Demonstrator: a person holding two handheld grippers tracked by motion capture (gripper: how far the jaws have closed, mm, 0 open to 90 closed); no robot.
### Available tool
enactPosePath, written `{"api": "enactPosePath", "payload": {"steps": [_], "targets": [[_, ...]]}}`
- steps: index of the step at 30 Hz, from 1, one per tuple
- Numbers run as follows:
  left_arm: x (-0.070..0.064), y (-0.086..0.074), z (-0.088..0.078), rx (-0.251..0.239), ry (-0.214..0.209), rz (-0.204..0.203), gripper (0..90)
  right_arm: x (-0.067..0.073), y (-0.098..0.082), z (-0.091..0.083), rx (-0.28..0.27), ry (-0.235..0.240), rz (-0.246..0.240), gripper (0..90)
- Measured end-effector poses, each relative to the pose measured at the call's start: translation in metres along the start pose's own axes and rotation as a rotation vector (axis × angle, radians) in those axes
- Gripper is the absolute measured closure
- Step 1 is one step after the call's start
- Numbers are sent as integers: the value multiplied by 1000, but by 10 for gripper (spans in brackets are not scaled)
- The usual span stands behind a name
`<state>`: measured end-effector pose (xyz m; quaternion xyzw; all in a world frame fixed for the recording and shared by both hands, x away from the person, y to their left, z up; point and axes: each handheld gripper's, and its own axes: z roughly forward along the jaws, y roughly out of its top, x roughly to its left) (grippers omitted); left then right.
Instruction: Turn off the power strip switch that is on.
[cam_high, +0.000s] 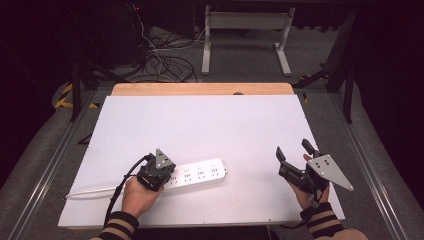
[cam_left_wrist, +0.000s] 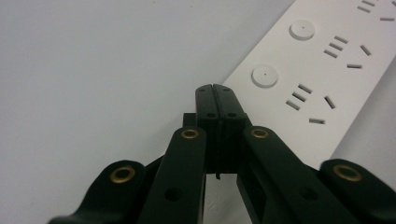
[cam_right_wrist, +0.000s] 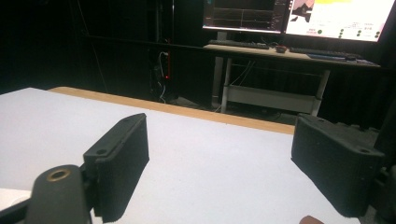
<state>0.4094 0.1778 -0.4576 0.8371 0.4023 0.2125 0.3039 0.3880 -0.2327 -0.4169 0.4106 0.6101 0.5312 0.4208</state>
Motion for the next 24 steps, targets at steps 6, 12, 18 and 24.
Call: {"api": "enactPosePath", "payload": {"steps": [6,12,18,24], "targets": [[5,-5,-2,-64,-6,-35,900,-1,0,0,-4,-4,1,196],[19,3,-46,-324,34,-130,900,-2,1,-1,-7,-4,4,196],[36,-15,-110,-566,173,-234,900,-2,1,-1,-12,-3,7,197],[53,-50,-153,-700,362,-349,900,0,2,-1,-14,-2,4,197]]}}
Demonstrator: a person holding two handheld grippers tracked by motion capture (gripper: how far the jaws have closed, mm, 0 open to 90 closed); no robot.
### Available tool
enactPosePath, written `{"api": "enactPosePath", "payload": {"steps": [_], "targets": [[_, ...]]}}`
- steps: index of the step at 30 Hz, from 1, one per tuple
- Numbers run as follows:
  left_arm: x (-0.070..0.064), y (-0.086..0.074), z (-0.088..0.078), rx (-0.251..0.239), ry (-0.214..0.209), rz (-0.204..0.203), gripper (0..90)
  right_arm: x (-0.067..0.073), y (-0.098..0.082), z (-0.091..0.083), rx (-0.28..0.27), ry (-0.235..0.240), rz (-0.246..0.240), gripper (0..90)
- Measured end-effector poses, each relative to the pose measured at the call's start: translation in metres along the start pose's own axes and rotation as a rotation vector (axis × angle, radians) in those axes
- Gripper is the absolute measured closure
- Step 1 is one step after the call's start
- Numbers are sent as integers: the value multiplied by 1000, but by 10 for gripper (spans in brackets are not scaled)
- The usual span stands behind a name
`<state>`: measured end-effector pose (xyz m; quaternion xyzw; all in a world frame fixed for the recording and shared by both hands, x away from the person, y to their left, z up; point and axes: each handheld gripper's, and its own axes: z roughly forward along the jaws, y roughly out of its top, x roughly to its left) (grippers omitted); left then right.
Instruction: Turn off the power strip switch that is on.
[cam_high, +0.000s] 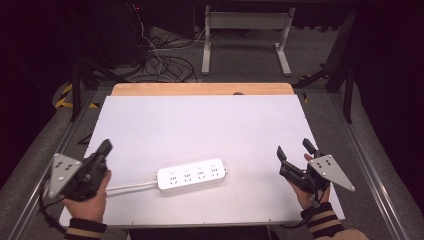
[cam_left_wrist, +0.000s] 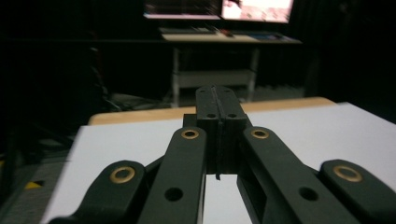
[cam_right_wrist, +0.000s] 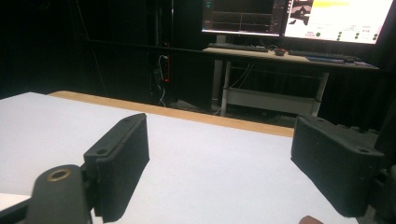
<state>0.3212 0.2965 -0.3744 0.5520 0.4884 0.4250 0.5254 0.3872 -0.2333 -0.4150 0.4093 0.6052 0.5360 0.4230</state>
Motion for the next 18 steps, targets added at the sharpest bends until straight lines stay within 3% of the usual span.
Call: {"api": "enactPosePath", "payload": {"steps": [4,15,16,17,18], "targets": [[10,-1,-3,-15,53,-29,900,2,0,2,4,6,-2,196],[9,-4,2,-5,64,-14,900,1,0,2,4,9,1,198],[9,-5,2,-5,62,-11,886,0,0,2,5,7,2,197],[9,-6,3,-10,63,-13,724,0,0,2,4,8,2,197],[9,-7,4,-22,68,-11,724,0,0,2,4,8,2,197]]}}
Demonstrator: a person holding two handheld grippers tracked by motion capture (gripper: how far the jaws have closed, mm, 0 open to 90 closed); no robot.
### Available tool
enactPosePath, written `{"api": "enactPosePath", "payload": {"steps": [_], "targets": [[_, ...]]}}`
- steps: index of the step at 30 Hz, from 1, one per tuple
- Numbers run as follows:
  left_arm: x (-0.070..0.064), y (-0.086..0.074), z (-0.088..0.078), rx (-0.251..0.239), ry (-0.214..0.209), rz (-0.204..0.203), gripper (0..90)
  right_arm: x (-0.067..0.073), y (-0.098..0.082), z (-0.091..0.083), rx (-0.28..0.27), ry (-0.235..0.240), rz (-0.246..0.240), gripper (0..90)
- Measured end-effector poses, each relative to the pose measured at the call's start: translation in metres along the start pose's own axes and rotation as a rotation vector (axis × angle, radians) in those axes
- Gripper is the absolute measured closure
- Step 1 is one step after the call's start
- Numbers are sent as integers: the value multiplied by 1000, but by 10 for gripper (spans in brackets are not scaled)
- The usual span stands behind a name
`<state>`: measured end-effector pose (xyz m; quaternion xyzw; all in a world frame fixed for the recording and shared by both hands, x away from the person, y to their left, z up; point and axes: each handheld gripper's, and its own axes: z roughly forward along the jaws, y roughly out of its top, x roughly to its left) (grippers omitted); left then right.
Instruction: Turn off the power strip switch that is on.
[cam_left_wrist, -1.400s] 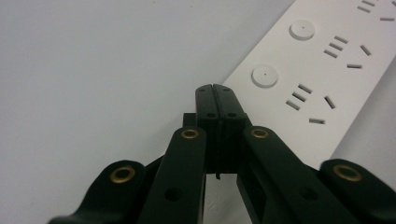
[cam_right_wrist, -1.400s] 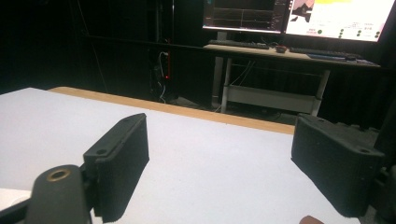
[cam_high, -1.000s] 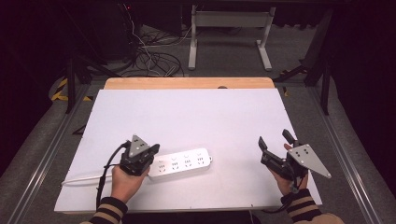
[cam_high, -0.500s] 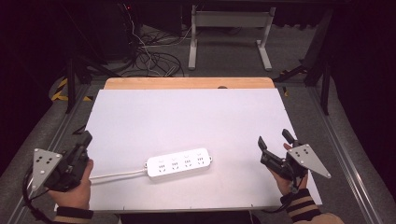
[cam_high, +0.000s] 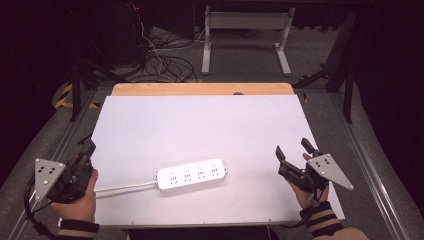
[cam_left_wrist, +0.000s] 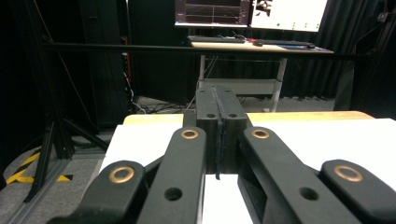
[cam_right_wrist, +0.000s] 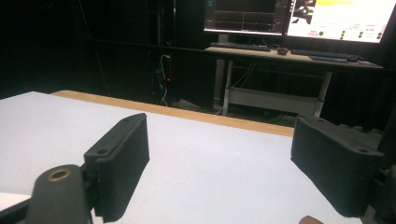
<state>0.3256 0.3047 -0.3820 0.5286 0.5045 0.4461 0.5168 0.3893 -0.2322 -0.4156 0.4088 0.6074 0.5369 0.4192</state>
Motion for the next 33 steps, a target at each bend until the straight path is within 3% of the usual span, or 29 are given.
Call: {"api": "enactPosePath", "payload": {"steps": [1,5,7,9,14,33], "targets": [[0,-2,2,-7,9,-4,569,0,0,0,1,-1,0,197],[1,-7,9,-32,56,-13,109,0,0,0,2,-2,-3,197],[2,-7,10,-38,54,-10,63,0,0,0,2,-1,-2,197],[2,-8,10,-60,57,-20,53,0,0,0,2,-2,-1,197],[3,-9,11,-57,51,-26,44,0,0,0,0,-3,-2,197],[3,-11,12,-19,41,-40,54,2,1,1,-1,1,-7,197]]}}
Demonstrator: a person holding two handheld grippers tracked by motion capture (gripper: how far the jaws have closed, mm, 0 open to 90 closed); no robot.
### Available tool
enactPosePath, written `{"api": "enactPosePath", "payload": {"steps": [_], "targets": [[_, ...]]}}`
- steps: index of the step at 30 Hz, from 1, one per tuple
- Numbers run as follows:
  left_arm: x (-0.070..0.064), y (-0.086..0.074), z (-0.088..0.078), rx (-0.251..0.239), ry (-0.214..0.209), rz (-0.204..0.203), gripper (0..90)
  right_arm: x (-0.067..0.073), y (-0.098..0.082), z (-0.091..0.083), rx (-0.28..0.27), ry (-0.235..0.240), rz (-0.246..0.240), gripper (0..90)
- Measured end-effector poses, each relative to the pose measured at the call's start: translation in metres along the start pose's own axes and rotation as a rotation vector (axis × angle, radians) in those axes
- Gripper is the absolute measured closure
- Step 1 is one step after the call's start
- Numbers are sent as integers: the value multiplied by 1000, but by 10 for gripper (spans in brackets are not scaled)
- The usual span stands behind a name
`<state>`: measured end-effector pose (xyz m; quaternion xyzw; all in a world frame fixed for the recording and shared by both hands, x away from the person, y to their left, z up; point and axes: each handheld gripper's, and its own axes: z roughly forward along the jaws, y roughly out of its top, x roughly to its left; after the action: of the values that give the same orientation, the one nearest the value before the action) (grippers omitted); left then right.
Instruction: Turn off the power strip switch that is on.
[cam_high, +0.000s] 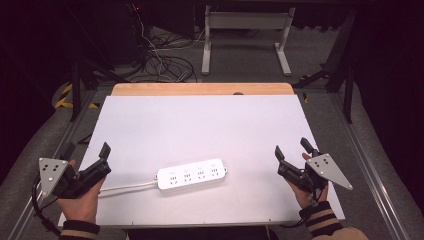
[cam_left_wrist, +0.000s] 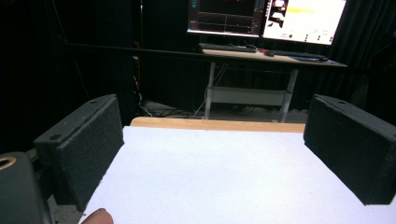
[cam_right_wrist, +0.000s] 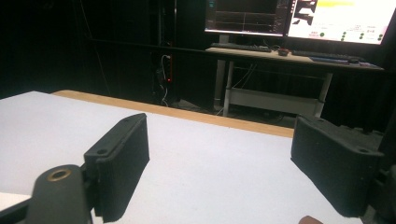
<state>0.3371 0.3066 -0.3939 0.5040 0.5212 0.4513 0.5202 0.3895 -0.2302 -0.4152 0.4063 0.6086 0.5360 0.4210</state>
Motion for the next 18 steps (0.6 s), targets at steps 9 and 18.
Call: {"api": "enactPosePath", "payload": {"steps": [9,18], "targets": [[1,0,0,2,-1,-1,55,1,1,0,-1,6,4,197],[-1,-1,3,7,-11,7,54,0,1,-2,-2,0,5,197]]}}
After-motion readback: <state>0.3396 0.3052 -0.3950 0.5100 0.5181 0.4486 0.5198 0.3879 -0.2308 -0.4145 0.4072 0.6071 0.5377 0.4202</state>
